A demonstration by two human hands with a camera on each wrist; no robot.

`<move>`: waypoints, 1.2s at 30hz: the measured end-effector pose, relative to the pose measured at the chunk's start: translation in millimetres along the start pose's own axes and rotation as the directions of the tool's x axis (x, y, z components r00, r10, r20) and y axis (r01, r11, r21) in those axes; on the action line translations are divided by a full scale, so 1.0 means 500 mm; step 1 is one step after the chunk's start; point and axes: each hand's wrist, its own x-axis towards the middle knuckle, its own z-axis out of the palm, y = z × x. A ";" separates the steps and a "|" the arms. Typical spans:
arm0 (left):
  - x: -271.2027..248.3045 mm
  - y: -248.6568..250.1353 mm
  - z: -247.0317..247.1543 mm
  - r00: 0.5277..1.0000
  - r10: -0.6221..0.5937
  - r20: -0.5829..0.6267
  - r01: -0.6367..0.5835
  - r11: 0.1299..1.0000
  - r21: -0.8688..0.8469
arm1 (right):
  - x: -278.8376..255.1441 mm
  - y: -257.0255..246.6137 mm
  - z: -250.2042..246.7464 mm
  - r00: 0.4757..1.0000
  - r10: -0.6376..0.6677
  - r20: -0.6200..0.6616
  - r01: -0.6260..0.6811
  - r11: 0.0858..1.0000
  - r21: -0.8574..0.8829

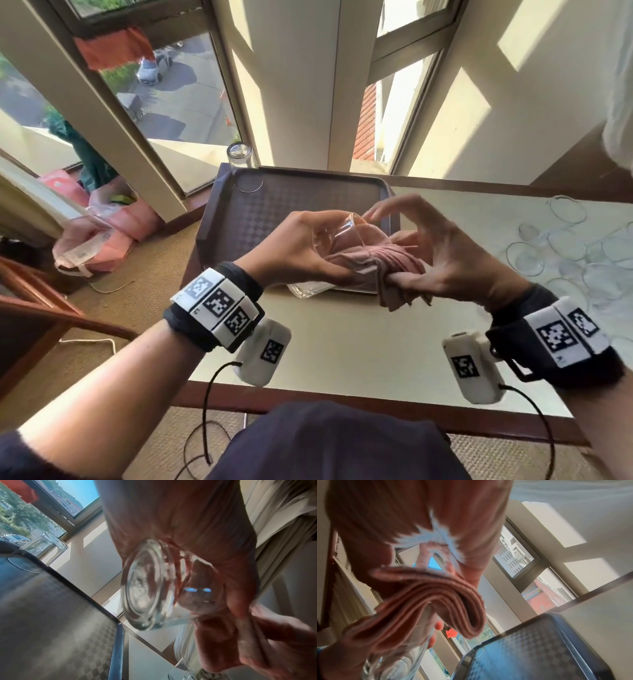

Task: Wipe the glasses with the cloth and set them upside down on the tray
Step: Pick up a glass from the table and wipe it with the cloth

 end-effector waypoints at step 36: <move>0.024 -0.014 -0.023 0.961 -0.151 0.230 0.209 0.944 -0.254 | 0.041 0.054 0.064 0.960 -0.276 -0.045 0.267 0.953 -0.140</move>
